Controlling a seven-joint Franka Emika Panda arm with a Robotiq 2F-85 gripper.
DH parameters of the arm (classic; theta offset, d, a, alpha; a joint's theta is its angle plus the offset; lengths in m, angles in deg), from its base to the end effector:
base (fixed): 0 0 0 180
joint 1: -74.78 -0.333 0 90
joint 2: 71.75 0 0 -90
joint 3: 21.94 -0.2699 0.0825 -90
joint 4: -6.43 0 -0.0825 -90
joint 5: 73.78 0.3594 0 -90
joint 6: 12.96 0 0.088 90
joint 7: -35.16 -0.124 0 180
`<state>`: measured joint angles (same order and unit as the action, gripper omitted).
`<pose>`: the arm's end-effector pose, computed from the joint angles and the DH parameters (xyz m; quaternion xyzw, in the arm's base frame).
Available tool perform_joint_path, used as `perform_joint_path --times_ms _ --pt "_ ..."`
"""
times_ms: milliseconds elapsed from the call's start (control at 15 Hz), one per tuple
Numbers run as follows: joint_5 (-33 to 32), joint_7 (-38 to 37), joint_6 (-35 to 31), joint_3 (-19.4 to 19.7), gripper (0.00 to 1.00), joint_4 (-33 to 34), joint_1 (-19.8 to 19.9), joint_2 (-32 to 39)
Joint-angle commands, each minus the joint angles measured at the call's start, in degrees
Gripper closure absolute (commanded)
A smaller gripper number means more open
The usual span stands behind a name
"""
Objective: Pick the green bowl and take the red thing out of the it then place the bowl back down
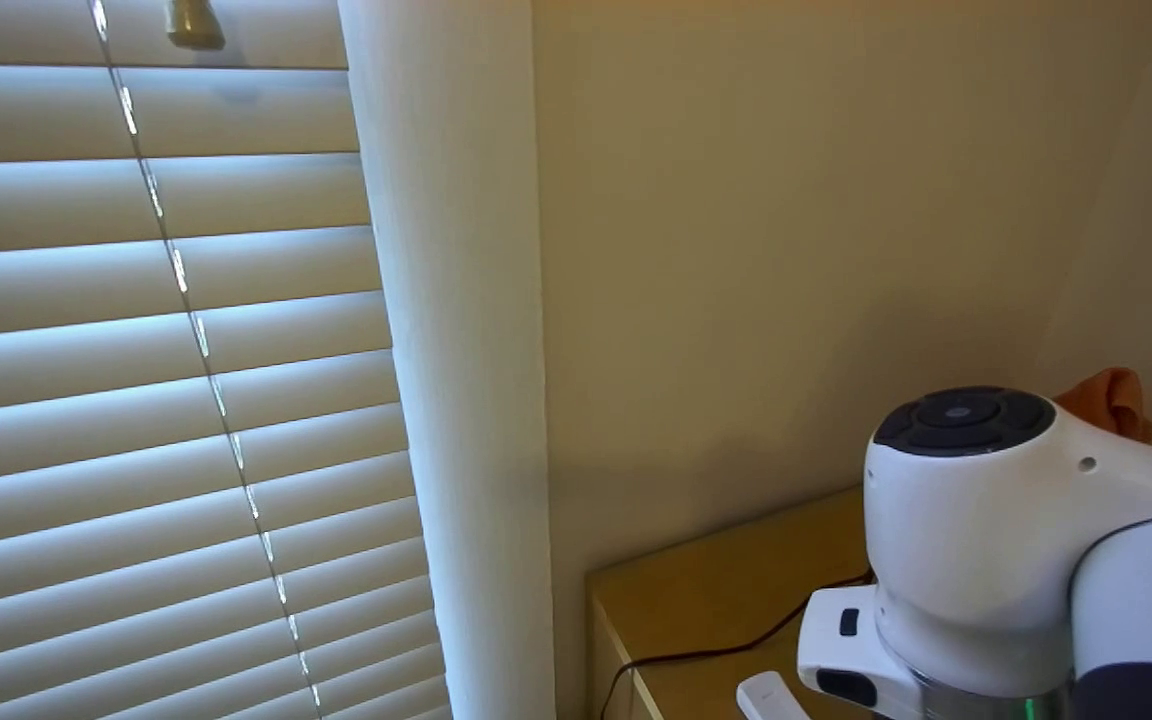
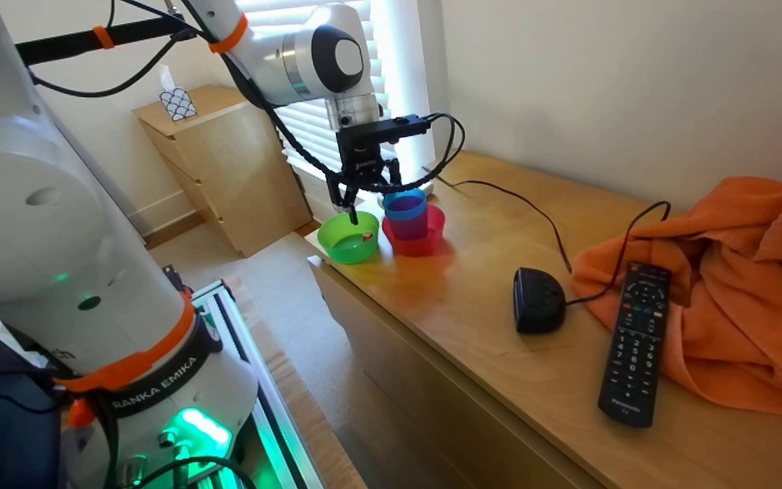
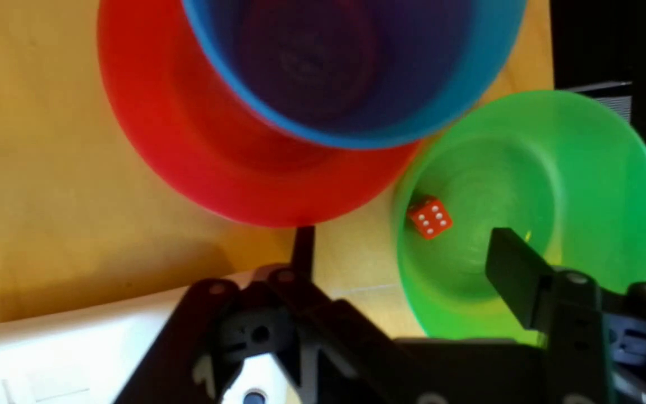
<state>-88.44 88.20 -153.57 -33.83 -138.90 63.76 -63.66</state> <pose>0.3803 0.1622 0.1651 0.7117 0.6919 -0.1183 0.0253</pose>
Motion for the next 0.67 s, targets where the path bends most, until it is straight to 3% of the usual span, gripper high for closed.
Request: perform_joint_path --times_ms 0,133,467,600 --pt "-1.8 1.1 -1.4 0.0 0.47 0.7 0.7 2.3" --pt "-1.6 1.3 -1.2 -0.4 0.55 0.8 0.6 2.8" --pt "-1.5 -1.0 -2.1 -0.8 0.95 0.4 0.1 2.8" --pt "-1.2 -3.3 -2.0 -0.9 1.0 -0.3 -0.2 1.1"
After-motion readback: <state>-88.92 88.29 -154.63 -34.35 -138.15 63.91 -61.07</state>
